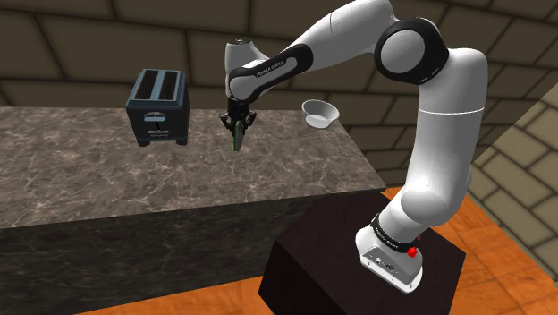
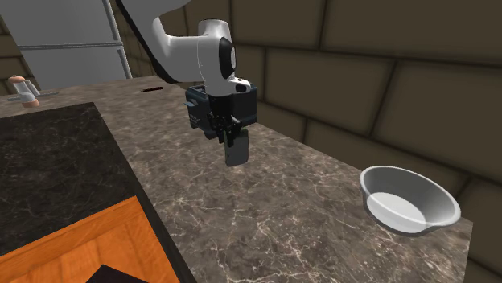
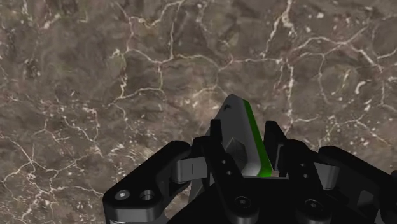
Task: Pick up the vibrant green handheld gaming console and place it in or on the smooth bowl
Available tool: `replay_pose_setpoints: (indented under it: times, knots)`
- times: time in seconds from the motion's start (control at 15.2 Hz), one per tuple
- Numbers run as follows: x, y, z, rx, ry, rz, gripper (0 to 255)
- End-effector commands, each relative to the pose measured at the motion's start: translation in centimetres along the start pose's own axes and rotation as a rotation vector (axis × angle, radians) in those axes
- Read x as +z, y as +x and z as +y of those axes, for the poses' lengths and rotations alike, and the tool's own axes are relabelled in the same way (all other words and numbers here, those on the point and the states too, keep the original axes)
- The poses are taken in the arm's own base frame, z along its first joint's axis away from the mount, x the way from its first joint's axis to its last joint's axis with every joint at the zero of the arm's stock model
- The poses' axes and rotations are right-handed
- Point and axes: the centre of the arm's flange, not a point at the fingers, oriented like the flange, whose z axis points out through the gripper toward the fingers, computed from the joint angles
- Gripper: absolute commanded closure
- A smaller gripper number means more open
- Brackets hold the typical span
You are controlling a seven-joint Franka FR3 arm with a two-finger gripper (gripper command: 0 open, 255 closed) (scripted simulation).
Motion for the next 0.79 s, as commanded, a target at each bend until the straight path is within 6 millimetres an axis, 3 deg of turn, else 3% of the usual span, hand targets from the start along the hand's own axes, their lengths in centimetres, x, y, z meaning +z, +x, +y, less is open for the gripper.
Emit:
replay_pose_setpoints:
  times: [0.0, 0.73]
  knots:
    - [-0.8, 0.0, 0.1, 0.000, 0.000, 0.000, 255]
    - [-6.6, 0.1, 0.3, 0.000, 0.000, 0.000, 255]
